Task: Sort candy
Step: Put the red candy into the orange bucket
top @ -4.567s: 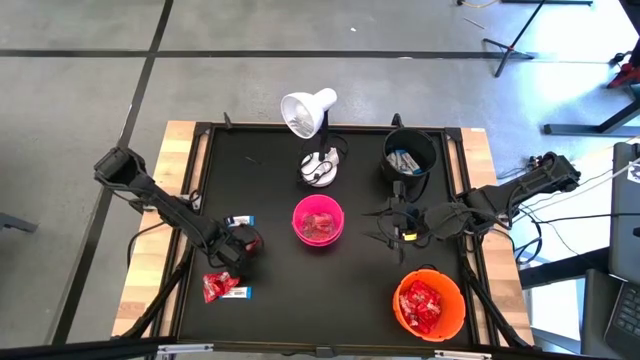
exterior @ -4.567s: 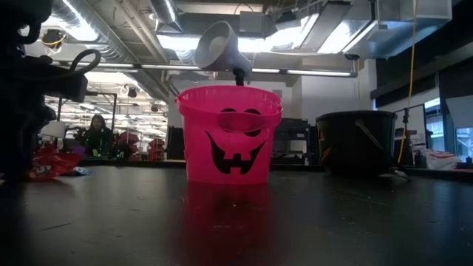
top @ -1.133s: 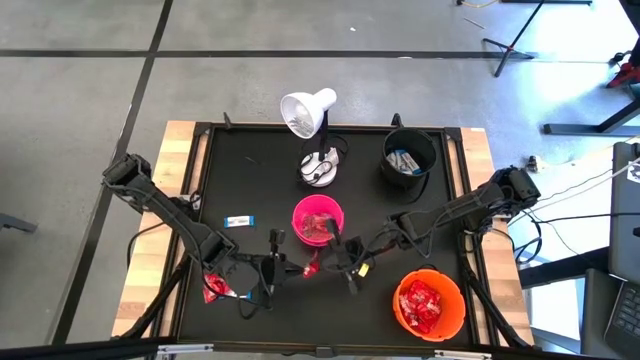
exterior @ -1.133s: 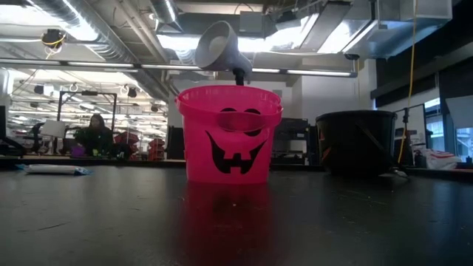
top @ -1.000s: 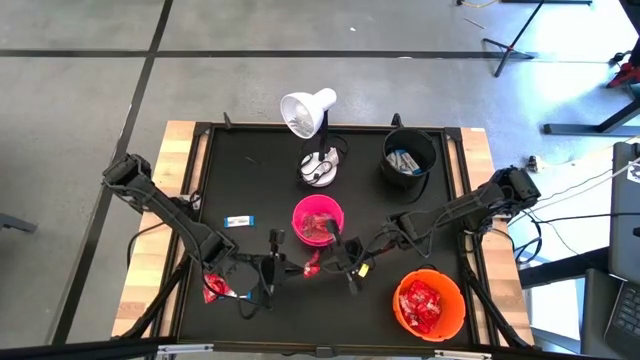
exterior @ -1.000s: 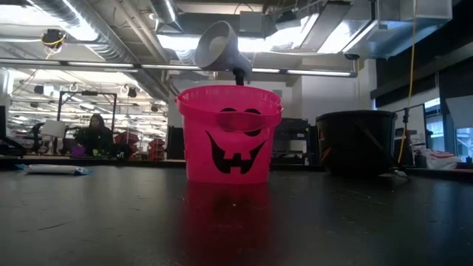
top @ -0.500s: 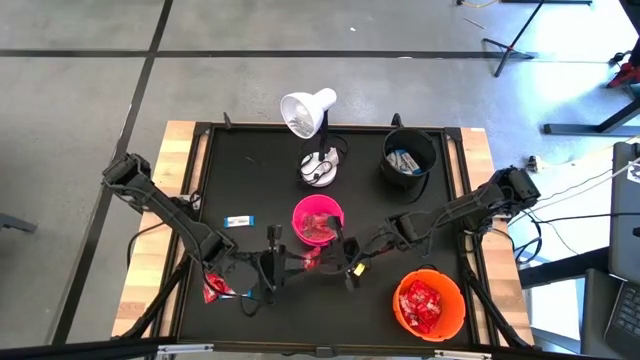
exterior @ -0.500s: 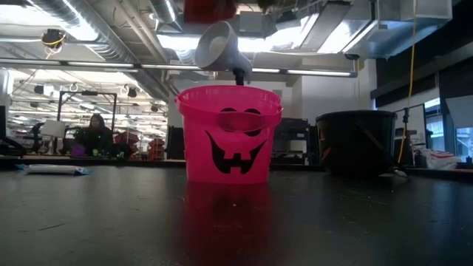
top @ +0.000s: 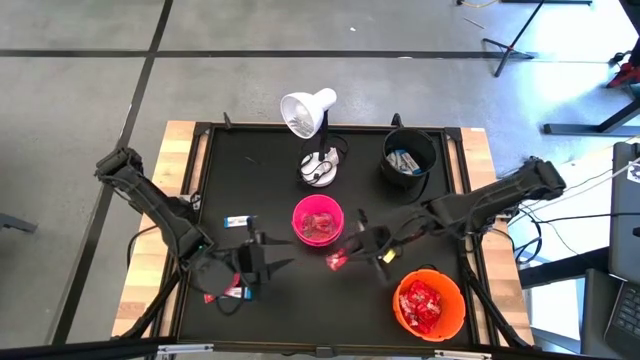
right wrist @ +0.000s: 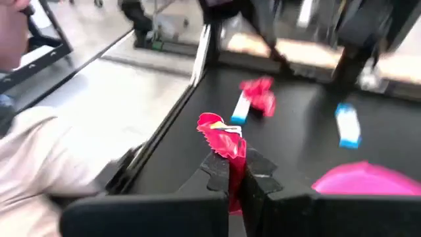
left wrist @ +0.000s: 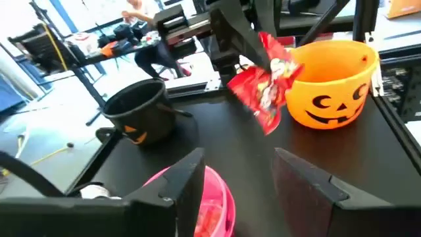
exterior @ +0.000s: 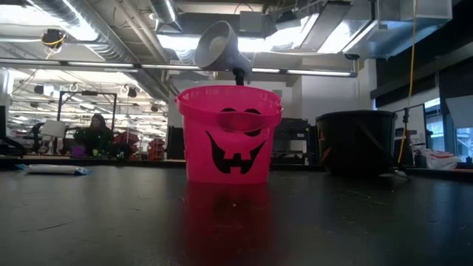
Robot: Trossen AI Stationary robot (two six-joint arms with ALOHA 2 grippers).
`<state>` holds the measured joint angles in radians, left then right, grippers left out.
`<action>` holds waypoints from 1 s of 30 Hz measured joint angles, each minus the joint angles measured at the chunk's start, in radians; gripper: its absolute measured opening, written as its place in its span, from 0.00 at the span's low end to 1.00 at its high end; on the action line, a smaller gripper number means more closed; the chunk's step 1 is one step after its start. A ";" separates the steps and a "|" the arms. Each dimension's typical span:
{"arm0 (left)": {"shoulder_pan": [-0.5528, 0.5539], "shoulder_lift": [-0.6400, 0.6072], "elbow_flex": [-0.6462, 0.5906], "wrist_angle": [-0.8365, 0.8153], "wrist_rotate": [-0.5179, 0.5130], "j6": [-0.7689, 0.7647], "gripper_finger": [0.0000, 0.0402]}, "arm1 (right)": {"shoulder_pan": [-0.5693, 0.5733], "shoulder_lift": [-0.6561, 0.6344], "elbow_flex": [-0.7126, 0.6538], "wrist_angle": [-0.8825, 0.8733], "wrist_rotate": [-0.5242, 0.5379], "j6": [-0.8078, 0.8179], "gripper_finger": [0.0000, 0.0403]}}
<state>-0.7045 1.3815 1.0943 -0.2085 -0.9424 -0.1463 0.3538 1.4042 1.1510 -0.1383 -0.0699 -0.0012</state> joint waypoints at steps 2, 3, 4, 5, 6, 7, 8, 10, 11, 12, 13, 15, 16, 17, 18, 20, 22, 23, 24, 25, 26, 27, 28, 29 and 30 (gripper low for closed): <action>-0.010 0.000 0.000 -0.009 -0.014 0.003 0.42 | 0.000 -0.033 0.000 -0.081 -0.026 0.055 0.03; -0.011 0.000 0.000 -0.018 -0.014 0.002 0.42 | 0.000 -0.049 0.000 -0.119 -0.037 0.093 0.04; -0.011 0.000 0.000 -0.029 -0.015 0.000 0.42 | 0.000 -0.066 0.000 -0.166 -0.047 0.131 0.04; -0.011 0.000 0.000 -0.036 -0.015 -0.003 0.42 | 0.000 -0.081 0.000 -0.211 -0.059 0.174 0.04; -0.009 0.001 0.000 -0.043 -0.017 -0.006 0.42 | 0.003 -0.096 0.000 -0.254 -0.069 0.214 0.04; -0.007 0.001 0.000 -0.048 -0.018 -0.006 0.42 | 0.013 -0.106 0.000 -0.298 -0.072 0.249 0.04; -0.003 0.001 0.000 -0.047 -0.018 -0.006 0.42 | 0.023 -0.116 0.000 -0.351 -0.071 0.281 0.04; 0.006 0.001 0.000 -0.046 -0.019 -0.006 0.42 | 0.045 -0.120 0.000 -0.467 -0.073 0.337 0.04; 0.010 0.001 0.000 -0.046 -0.019 -0.007 0.42 | 0.060 -0.119 0.000 -0.509 -0.073 0.370 0.04; 0.015 0.001 0.000 -0.047 -0.019 -0.007 0.42 | 0.078 -0.118 0.000 -0.552 -0.073 0.404 0.04; 0.020 0.001 0.000 -0.047 -0.018 -0.007 0.42 | 0.097 -0.118 -0.001 -0.592 -0.074 0.439 0.04; 0.031 0.001 0.000 -0.047 -0.008 -0.008 0.42 | 0.138 -0.118 -0.001 -0.631 -0.073 0.499 0.04; 0.036 0.001 0.000 -0.047 -0.005 -0.008 0.42 | 0.158 -0.118 -0.001 -0.636 -0.073 0.522 0.04; 0.040 0.001 0.000 -0.047 -0.004 -0.008 0.42 | 0.180 -0.118 -0.001 -0.638 -0.072 0.540 0.04; 0.044 0.001 0.000 -0.047 -0.003 -0.008 0.42 | 0.202 -0.118 -0.001 -0.632 -0.070 0.548 0.04; 0.053 0.001 0.000 -0.047 -0.003 -0.008 0.42 | 0.250 -0.121 0.010 -0.627 -0.036 0.553 0.04; 0.059 0.002 0.000 -0.047 -0.001 -0.008 0.42 | 0.299 -0.122 0.036 -0.632 0.008 0.558 0.04; 0.063 0.002 0.000 -0.047 0.004 -0.008 0.42 | 0.320 -0.123 0.051 -0.635 0.029 0.567 0.04; 0.067 0.002 0.000 -0.047 0.013 -0.008 0.42 | 0.342 -0.123 0.065 -0.641 0.047 0.578 0.04; 0.069 0.002 0.000 -0.047 0.022 -0.008 0.42 | 0.363 -0.123 0.079 -0.648 0.064 0.594 0.04; 0.071 0.002 0.000 -0.047 0.026 -0.008 0.42 | 0.383 -0.123 0.096 -0.655 0.083 0.607 0.04; 0.073 0.002 0.000 -0.047 0.030 -0.008 0.42 | 0.404 -0.123 0.111 -0.660 0.101 0.625 0.04; 0.073 0.002 0.000 -0.047 0.033 -0.008 0.42 | 0.427 -0.123 0.126 -0.667 0.122 0.643 0.04; 0.073 0.002 0.000 -0.047 0.034 -0.006 0.42 | 0.449 -0.123 0.137 -0.678 0.139 0.669 0.04; 0.072 0.002 0.000 -0.047 0.035 -0.004 0.42 | 0.470 -0.124 0.141 -0.695 0.150 0.704 0.04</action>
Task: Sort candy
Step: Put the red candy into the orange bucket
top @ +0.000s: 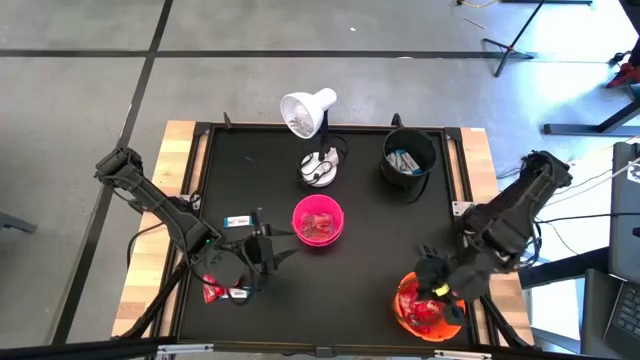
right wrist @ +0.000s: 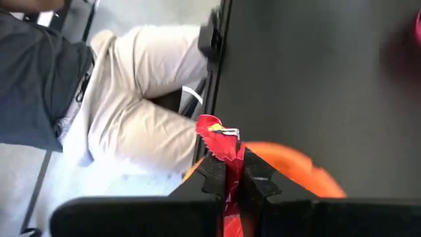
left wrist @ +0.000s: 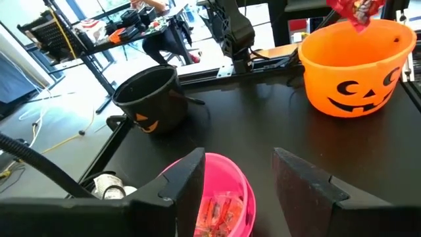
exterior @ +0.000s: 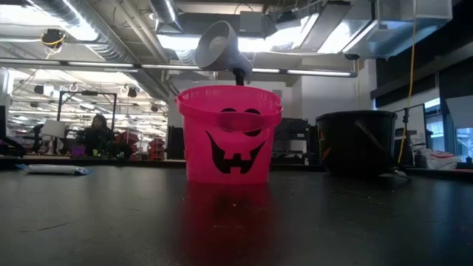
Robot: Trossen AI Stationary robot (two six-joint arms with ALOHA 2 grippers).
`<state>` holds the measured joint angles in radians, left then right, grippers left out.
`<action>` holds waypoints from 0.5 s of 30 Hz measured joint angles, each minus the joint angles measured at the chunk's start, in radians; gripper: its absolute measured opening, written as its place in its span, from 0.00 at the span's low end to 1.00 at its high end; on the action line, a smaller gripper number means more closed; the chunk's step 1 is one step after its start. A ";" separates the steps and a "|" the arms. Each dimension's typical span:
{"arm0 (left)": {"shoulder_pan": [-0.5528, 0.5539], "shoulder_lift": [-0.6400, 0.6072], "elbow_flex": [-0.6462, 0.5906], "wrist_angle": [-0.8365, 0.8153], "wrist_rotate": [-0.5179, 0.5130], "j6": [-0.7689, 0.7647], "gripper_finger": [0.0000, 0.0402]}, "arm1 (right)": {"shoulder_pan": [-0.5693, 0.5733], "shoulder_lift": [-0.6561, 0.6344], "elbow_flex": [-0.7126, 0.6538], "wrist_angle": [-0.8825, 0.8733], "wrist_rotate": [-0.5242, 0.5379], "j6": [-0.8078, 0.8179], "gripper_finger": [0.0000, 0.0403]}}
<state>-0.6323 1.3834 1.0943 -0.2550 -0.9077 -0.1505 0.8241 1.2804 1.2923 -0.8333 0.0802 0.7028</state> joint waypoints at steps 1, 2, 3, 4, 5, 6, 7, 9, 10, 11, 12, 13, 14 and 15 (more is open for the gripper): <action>0.000 0.000 0.000 0.000 0.001 0.000 0.42 | 0.019 0.000 0.001 -0.018 0.006 0.037 0.04; 0.000 0.000 0.000 0.000 0.001 0.000 0.42 | 0.038 0.000 0.001 -0.035 0.006 0.077 0.04; 0.000 0.000 0.000 0.000 0.001 0.000 0.42 | 0.058 0.002 0.000 -0.056 0.006 0.117 0.04; 0.000 0.000 0.000 0.000 0.001 0.000 0.42 | 0.077 0.002 0.000 -0.085 0.005 0.154 0.04; 0.000 0.000 0.000 0.001 0.001 0.000 0.42 | 0.094 0.002 0.000 -0.114 -0.003 0.192 0.04; 0.000 0.000 0.000 0.001 0.001 0.000 0.42 | 0.108 0.002 0.000 -0.137 -0.014 0.226 0.04; 0.000 0.000 0.000 0.001 0.001 -0.002 0.42 | 0.118 0.002 0.000 -0.154 -0.027 0.257 0.04; 0.000 0.000 0.000 0.001 0.004 -0.004 0.42 | 0.136 0.002 0.000 -0.181 -0.042 0.292 0.04; 0.000 0.000 0.000 0.001 0.007 -0.005 0.42 | 0.142 0.002 0.000 -0.187 -0.046 0.293 0.04; 0.000 0.000 0.000 0.001 0.009 -0.005 0.42 | 0.148 0.002 0.000 -0.188 -0.051 0.291 0.04; 0.000 0.000 0.000 0.001 0.009 -0.006 0.42 | 0.148 0.002 0.000 -0.189 -0.059 0.284 0.04; 0.000 0.000 0.000 0.001 0.009 -0.006 0.42 | 0.146 0.002 0.000 -0.190 -0.068 0.278 0.04; -0.001 0.000 0.000 0.001 0.011 -0.007 0.42 | 0.145 0.002 0.000 -0.188 -0.074 0.271 0.04; -0.002 0.000 0.000 0.001 0.013 -0.007 0.42 | 0.145 0.002 0.000 -0.188 -0.074 0.263 0.04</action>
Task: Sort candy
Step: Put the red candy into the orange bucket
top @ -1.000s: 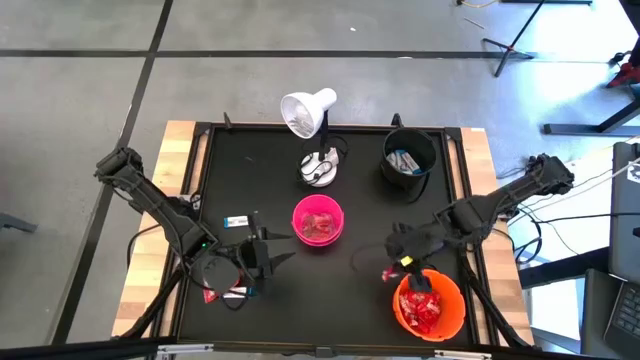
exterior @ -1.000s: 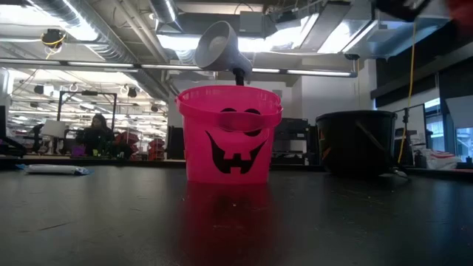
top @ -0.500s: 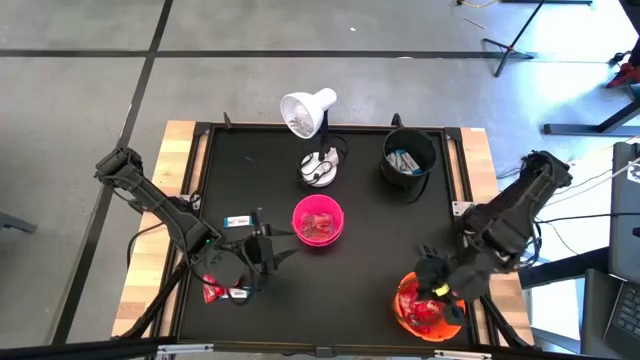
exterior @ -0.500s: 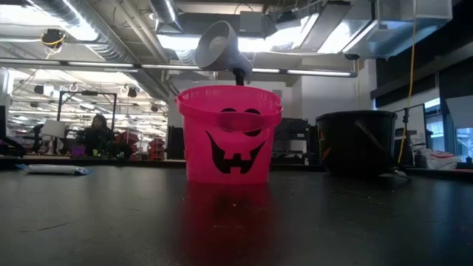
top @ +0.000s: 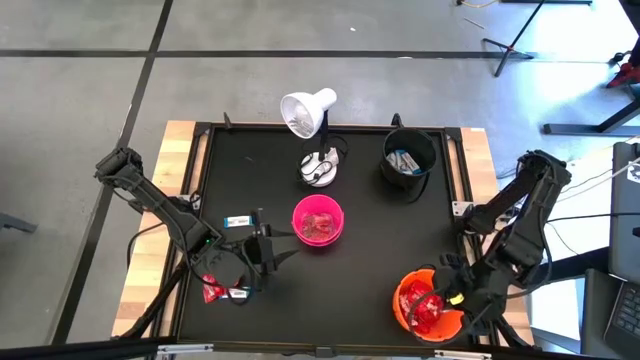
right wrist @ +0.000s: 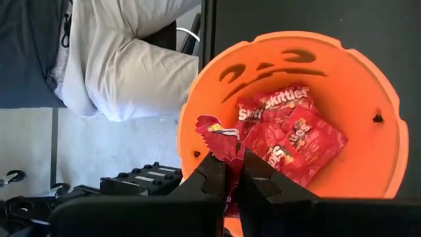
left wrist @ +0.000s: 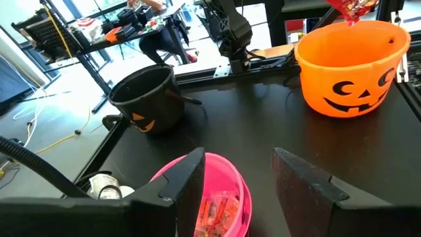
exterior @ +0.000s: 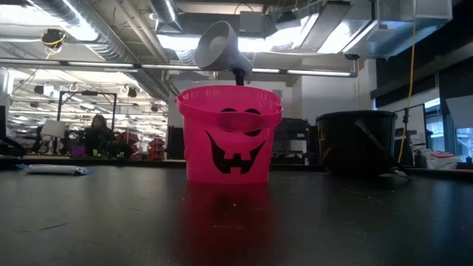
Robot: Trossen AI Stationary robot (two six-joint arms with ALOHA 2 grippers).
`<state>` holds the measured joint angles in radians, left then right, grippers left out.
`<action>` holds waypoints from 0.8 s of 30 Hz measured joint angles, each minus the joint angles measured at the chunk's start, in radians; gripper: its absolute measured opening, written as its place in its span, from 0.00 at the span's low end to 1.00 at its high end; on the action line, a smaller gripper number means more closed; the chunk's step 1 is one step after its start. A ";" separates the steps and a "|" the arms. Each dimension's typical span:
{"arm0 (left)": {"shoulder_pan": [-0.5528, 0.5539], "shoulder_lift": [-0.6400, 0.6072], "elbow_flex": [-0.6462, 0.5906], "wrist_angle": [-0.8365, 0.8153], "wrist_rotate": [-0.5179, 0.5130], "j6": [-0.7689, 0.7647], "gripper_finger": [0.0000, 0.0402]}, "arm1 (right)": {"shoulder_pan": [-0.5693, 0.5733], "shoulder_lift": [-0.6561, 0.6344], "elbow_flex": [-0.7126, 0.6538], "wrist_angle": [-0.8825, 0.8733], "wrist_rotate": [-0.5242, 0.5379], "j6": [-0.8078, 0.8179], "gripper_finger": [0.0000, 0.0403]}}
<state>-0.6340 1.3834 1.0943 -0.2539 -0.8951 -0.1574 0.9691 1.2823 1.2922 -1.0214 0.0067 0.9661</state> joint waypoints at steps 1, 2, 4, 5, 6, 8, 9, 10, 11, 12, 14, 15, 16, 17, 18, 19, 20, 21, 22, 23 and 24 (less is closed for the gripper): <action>-0.001 0.000 0.000 0.000 0.000 0.000 0.42 | 0.000 0.000 0.000 0.000 0.001 -0.001 0.04; -0.001 0.000 0.000 0.000 0.000 0.000 0.42 | 0.000 0.000 0.000 0.000 0.001 -0.001 0.04; -0.001 0.000 0.000 0.000 0.008 0.000 0.42 | -0.001 0.000 0.000 0.000 0.002 -0.002 0.04; -0.001 0.000 0.000 0.000 0.013 0.000 0.42 | -0.001 0.000 0.000 0.000 0.002 -0.002 0.04; -0.001 0.000 0.000 0.000 0.016 0.000 0.42 | -0.001 0.000 0.000 0.000 0.002 -0.002 0.04; -0.001 0.000 0.000 0.000 0.016 0.000 0.42 | -0.001 0.000 0.000 0.001 0.002 -0.002 0.04; -0.001 0.000 0.000 0.001 0.016 -0.001 0.42 | -0.001 0.000 0.000 0.001 0.002 -0.002 0.04; -0.001 0.000 0.000 0.001 0.016 0.000 0.42 | -0.001 0.000 0.000 0.001 0.002 -0.002 0.04; 0.001 0.000 -0.001 0.004 0.017 0.000 0.42 | -0.001 0.000 0.000 0.001 0.002 -0.002 0.04; 0.004 0.000 -0.001 0.007 0.019 0.000 0.42 | -0.001 0.000 0.000 0.001 0.002 -0.002 0.04; 0.006 0.000 -0.001 0.010 0.019 -0.008 0.42 | -0.001 0.000 0.000 0.002 0.003 -0.002 0.04; 0.006 0.000 -0.001 0.009 0.018 -0.017 0.42 | -0.001 0.000 0.000 0.002 0.003 -0.002 0.04; 0.006 0.000 -0.001 0.010 0.018 -0.022 0.42 | -0.001 0.000 0.000 0.003 0.004 -0.002 0.04; 0.006 0.000 -0.001 0.010 0.018 -0.026 0.42 | -0.001 0.000 0.000 0.002 0.003 -0.002 0.04; 0.006 0.000 -0.001 0.010 0.018 -0.034 0.42 | -0.001 0.000 0.000 0.000 0.000 -0.003 0.04; 0.005 0.000 -0.001 0.009 0.018 -0.045 0.42 | -0.001 0.000 0.000 -0.004 -0.006 -0.005 0.04; 0.002 0.000 -0.001 0.009 0.019 -0.051 0.42 | -0.001 0.000 0.000 -0.012 -0.009 -0.008 0.04; 0.000 0.000 -0.001 0.009 0.018 -0.054 0.42 | -0.001 -0.001 0.000 -0.025 -0.009 -0.011 0.04; -0.002 0.000 -0.001 0.008 0.018 -0.059 0.42 | -0.001 -0.002 0.000 -0.040 -0.010 -0.013 0.04; -0.002 0.000 -0.001 0.009 0.018 -0.065 0.42 | -0.001 -0.002 0.000 -0.052 -0.010 -0.013 0.04; -0.002 0.000 -0.001 0.009 0.018 -0.071 0.42 | -0.001 -0.003 0.000 -0.062 -0.011 -0.013 0.04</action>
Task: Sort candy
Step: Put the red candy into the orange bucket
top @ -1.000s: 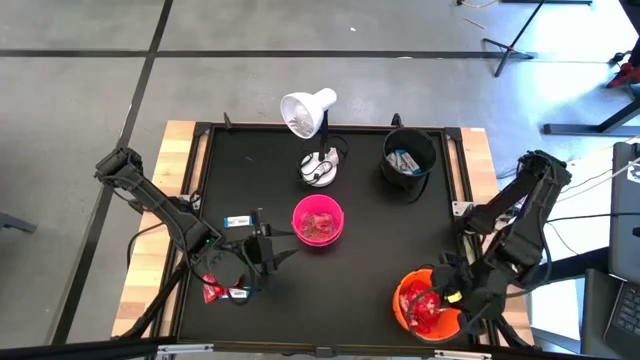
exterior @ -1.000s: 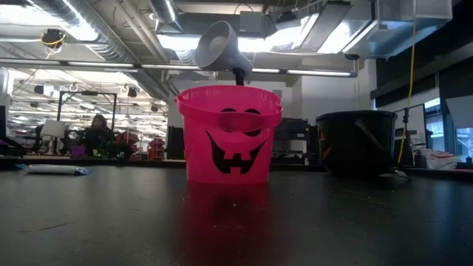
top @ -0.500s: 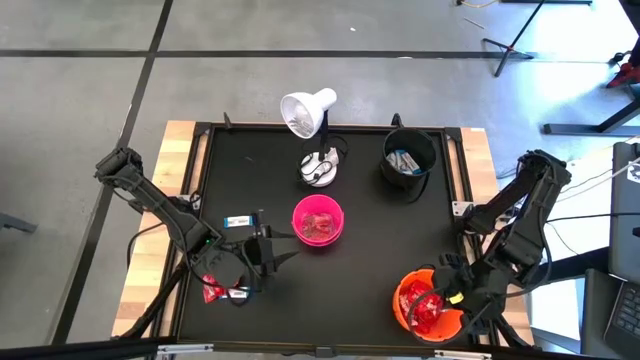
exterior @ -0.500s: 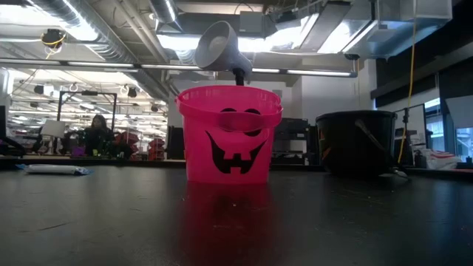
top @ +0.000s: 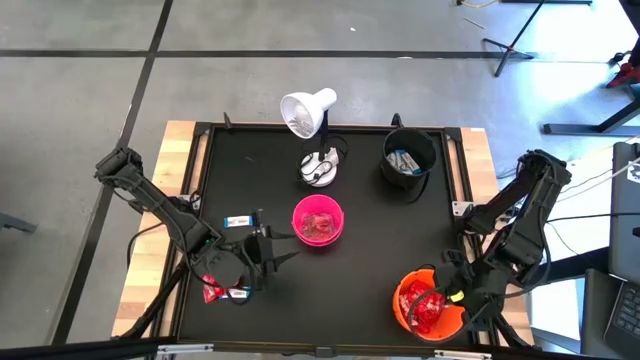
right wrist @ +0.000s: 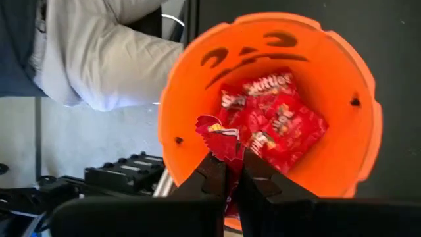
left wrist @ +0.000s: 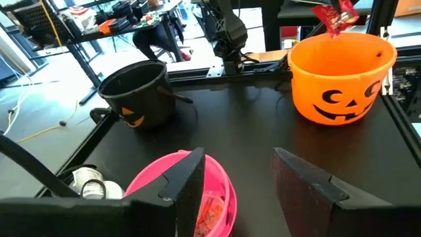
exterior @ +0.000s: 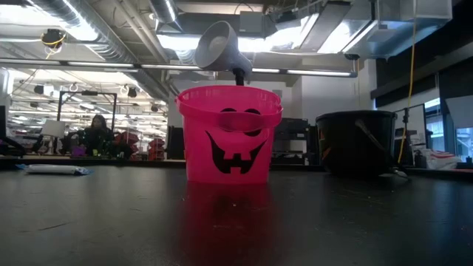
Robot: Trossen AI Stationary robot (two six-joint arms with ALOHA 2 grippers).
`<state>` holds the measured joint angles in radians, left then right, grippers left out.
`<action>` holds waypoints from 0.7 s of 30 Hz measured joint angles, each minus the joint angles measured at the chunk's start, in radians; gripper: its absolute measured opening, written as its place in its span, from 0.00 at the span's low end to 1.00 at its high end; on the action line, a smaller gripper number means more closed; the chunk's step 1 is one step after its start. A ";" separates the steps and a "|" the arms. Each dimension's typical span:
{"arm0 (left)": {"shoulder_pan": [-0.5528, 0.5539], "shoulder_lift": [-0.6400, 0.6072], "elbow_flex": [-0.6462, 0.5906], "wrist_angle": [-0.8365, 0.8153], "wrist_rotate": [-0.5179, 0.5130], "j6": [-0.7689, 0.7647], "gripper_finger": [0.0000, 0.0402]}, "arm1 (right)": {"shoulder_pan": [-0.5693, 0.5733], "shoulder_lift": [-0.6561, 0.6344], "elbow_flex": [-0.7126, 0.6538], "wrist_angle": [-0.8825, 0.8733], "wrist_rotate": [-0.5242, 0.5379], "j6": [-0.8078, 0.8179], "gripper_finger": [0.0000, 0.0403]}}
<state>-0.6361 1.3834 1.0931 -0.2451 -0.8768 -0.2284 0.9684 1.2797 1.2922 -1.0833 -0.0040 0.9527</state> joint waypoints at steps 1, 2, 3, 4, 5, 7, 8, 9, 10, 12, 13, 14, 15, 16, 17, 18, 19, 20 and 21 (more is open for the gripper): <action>0.000 0.000 0.000 0.000 0.000 -0.003 0.42 | 0.000 0.000 0.000 -0.008 -0.001 0.000 0.04; 0.000 0.000 0.000 0.000 0.000 -0.005 0.42 | 0.000 0.000 0.000 -0.015 -0.001 0.000 0.04; 0.000 0.000 0.000 0.000 0.000 -0.005 0.42 | 0.000 0.000 0.000 -0.019 0.000 -0.004 0.04; 0.000 0.000 0.000 0.000 0.000 -0.003 0.42 | 0.000 0.000 0.000 -0.019 0.003 -0.018 0.04; 0.000 0.000 0.000 0.000 0.000 -0.001 0.42 | 0.000 0.000 0.000 -0.017 0.003 -0.036 0.04; 0.000 0.000 0.000 -0.003 0.000 -0.001 0.42 | 0.000 0.000 0.000 -0.016 -0.013 -0.075 0.04; 0.000 0.000 0.000 -0.008 0.000 0.000 0.42 | 0.000 0.000 0.000 -0.010 -0.026 -0.092 0.04; 0.000 0.000 0.000 -0.013 0.000 0.000 0.42 | 0.000 0.000 0.000 0.005 -0.037 -0.110 0.04; 0.000 0.000 0.000 -0.018 0.002 -0.001 0.42 | 0.000 0.000 0.000 0.027 -0.048 -0.137 0.04; 0.000 0.000 0.000 -0.039 0.021 -0.017 0.42 | 0.000 -0.001 0.000 0.054 -0.058 -0.210 0.05; 0.000 0.000 0.000 -0.054 0.043 -0.036 0.42 | 0.000 -0.001 0.000 0.059 -0.060 -0.248 0.06; 0.000 0.000 0.000 -0.073 0.071 -0.059 0.42 | 0.000 -0.001 0.000 0.067 -0.060 -0.284 0.07; 0.003 0.000 0.000 -0.095 0.091 -0.082 0.42 | 0.000 -0.001 -0.001 0.075 -0.060 -0.312 0.09; 0.006 0.000 0.000 -0.124 0.111 -0.113 0.42 | 0.000 -0.001 0.000 0.077 -0.061 -0.335 0.11; 0.007 0.000 0.000 -0.157 0.126 -0.150 0.42 | 0.000 -0.001 -0.001 0.078 -0.062 -0.354 0.14; 0.008 0.000 0.000 -0.195 0.139 -0.190 0.42 | 0.000 -0.001 0.000 0.081 -0.062 -0.369 0.17; 0.008 0.000 0.000 -0.237 0.156 -0.232 0.42 | 0.000 -0.001 0.000 0.084 -0.059 -0.386 0.20; 0.008 0.000 0.000 -0.276 0.176 -0.272 0.42 | 0.000 -0.001 -0.001 0.084 -0.059 -0.398 0.22; 0.008 0.000 0.000 -0.315 0.202 -0.312 0.42 | 0.000 -0.001 0.000 0.083 -0.059 -0.406 0.25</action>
<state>-0.6285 1.3836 1.0931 -0.5600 -0.6743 -0.5406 0.9684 1.2785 1.2919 -1.0000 -0.0631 0.5467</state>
